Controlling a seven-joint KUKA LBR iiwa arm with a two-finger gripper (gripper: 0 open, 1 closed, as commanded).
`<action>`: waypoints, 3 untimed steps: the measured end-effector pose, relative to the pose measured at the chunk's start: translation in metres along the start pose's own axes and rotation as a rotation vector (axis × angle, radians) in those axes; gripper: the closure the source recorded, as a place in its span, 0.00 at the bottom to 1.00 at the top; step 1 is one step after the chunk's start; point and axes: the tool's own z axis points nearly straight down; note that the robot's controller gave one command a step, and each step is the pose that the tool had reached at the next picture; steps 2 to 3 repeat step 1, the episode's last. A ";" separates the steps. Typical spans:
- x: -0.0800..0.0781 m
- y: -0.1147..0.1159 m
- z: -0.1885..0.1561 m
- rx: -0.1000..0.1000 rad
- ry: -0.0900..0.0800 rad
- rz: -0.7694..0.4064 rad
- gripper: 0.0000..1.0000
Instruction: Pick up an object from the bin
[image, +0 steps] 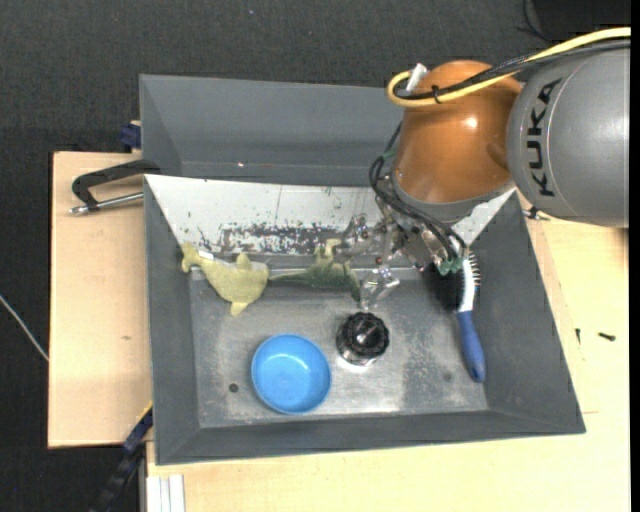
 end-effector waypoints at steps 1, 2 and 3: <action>-0.003 0.006 -0.069 -0.001 0.002 0.031 1.00; -0.003 0.006 -0.069 -0.001 0.002 0.031 1.00; -0.003 0.006 -0.069 -0.001 0.002 0.031 1.00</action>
Offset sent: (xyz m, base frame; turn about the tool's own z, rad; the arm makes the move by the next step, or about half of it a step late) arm -0.0030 0.0054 0.0631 0.0312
